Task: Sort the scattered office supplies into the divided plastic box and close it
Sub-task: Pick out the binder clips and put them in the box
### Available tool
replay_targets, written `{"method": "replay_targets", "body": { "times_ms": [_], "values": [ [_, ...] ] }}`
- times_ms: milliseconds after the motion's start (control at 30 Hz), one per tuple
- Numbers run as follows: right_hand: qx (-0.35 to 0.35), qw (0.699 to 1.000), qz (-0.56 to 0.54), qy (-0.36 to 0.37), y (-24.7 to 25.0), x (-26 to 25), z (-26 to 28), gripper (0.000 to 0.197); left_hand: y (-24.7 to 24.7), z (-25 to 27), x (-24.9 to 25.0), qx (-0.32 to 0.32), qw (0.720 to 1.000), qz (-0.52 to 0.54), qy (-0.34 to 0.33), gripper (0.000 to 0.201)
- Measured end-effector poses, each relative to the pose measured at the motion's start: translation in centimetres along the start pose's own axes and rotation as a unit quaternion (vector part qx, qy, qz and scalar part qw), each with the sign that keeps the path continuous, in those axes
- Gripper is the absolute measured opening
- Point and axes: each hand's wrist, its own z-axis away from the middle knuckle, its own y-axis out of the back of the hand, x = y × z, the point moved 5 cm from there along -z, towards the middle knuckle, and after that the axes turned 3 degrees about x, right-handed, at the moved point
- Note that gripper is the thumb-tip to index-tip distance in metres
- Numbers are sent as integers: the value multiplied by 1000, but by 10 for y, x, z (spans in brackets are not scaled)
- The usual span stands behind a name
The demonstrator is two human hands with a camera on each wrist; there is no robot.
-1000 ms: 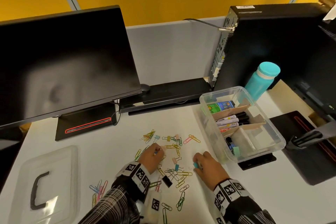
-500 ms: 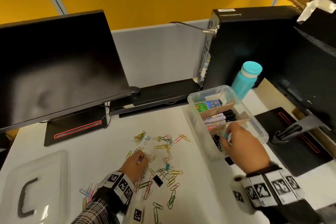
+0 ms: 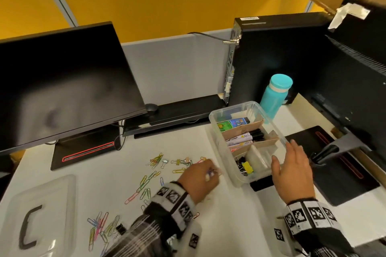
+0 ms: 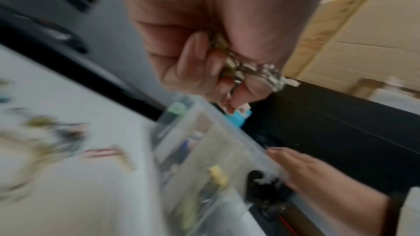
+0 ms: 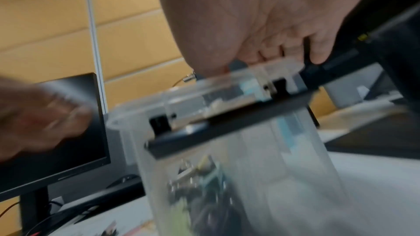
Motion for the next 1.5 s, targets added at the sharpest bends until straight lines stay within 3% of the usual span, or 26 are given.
{"method": "replay_targets", "body": {
  "times_ms": [167,300,433,567,667,767,867,933,1067,1167,1333,1433,1500],
  "values": [
    [17,999,-31,0,-16,6,6,56,-16,-53,79,-11,983,-174,-52,26],
    [19,999,-32,2,-18,7,5,56,-27,-79,91,-33,965,-257,-45,32],
    [13,999,-45,2,-19,10,5,57,-34,-83,90,-53,961,-269,-26,32],
    [12,1000,-26,0,-13,6,6,55,-21,-70,83,-10,980,-192,-44,40],
    [48,996,-55,54,7,-21,14,54,5,-51,46,80,992,-88,-29,28],
    [54,970,-125,199,15,-75,28,43,30,-34,-24,132,987,-83,46,21],
    [-27,934,-165,314,-20,-123,45,30,41,-28,-100,79,973,-159,148,29],
    [-96,923,-162,336,-55,-146,48,27,43,-25,-131,29,963,-199,180,35],
    [-200,923,-108,311,-120,-174,38,24,41,-29,-154,-29,958,-235,162,36],
    [-243,923,-43,294,-150,-185,29,33,37,-39,-159,-28,960,-231,156,32],
    [-282,915,11,287,-173,-183,21,26,30,-52,-167,-5,968,-205,147,28],
    [-267,934,-87,221,-170,-173,16,21,31,-53,-172,20,972,-171,158,23],
    [-244,938,-223,103,-163,-163,14,14,31,-52,-174,32,975,-156,156,22]
  ]
}}
